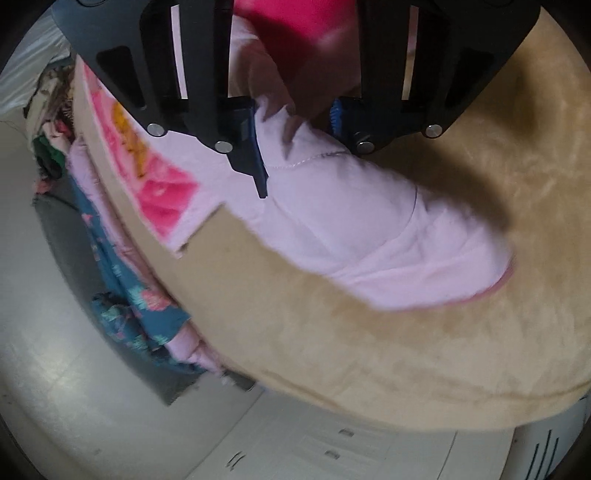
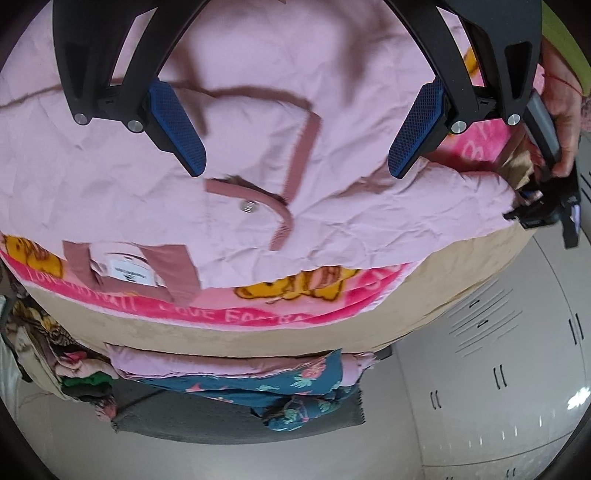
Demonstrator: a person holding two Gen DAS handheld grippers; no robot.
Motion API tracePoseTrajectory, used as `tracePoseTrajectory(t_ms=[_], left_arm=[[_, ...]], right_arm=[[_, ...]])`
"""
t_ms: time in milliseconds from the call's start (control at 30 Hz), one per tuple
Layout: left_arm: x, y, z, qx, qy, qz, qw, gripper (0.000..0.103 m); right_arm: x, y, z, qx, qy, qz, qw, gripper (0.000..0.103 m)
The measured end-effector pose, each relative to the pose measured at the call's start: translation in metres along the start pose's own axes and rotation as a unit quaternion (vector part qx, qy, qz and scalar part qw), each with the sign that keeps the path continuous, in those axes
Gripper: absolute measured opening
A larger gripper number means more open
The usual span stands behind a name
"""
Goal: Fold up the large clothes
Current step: 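Grasp the sleeve cuff with the left tool and lift it toward the jacket center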
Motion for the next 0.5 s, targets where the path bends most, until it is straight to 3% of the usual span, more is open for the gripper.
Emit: tracePoseTrajectory(t_ms=[233, 500], left_arm=[[0.008, 0.043, -0.054, -0.048, 0.036, 0.043, 0.9973, 0.018], [-0.014, 0.098, -0.094, -0.109, 0.049, 0.104, 0.9874, 0.017]], right_arm=[[-0.007, 0.022, -0.029, -0.010, 0.014, 0.023, 1.000, 0.098], [-0.015, 0.047, -0.068, -0.033, 0.039, 0.033, 0.998, 0.098]])
Point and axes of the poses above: each gripper's, at about its wrist camera, not at the fingertips, and z roughly the way its jaws point, y to its right, x to its top, the point moved 2 cm from there along z, roughly the way its jaws point, and after that the axes turned 9 degrees about x, right-handed, at the moved point
